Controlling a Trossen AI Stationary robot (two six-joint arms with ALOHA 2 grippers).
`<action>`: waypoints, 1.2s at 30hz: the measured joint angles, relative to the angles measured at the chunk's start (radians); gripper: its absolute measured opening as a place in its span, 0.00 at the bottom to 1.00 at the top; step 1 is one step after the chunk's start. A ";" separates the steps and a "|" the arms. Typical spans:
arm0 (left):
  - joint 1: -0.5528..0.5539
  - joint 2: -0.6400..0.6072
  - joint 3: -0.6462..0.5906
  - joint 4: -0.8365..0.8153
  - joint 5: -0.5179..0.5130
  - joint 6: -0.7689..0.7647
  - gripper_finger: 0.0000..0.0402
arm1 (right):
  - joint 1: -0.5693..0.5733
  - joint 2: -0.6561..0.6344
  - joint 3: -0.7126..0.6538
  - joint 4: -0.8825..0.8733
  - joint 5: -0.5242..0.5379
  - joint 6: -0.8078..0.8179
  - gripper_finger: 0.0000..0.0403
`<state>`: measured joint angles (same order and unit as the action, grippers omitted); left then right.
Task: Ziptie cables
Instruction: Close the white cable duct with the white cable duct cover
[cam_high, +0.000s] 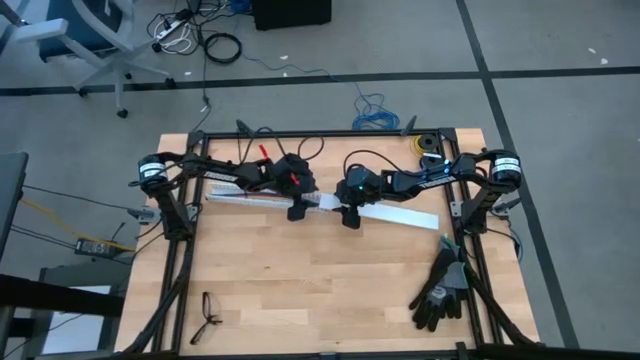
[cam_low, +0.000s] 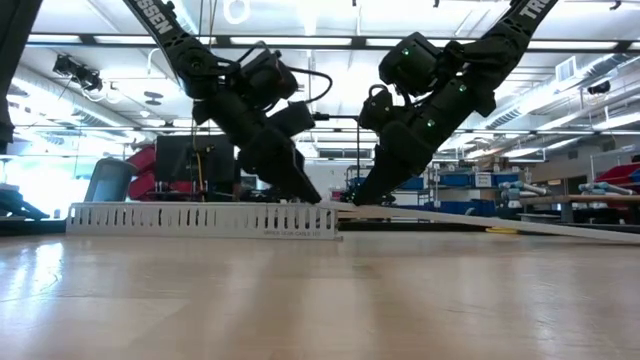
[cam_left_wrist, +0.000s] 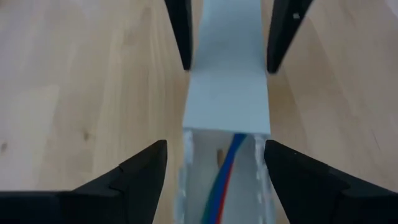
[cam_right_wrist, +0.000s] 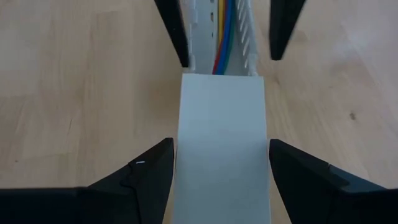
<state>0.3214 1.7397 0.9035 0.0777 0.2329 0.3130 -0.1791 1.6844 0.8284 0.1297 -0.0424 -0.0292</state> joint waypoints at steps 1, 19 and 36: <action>0.000 0.000 0.000 -0.013 -0.001 0.000 0.70 | 0.000 0.000 0.000 0.000 0.000 0.000 0.61; 0.013 -0.021 -0.093 0.024 -0.004 -0.008 0.70 | 0.000 0.000 0.000 0.000 0.000 0.001 0.61; 0.013 -0.021 -0.097 0.031 -0.004 -0.005 0.61 | 0.000 -0.003 0.000 0.056 -0.005 -0.026 0.51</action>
<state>0.3340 1.7190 0.8066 0.1089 0.2291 0.3084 -0.1791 1.6814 0.8284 0.1856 -0.0475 -0.0547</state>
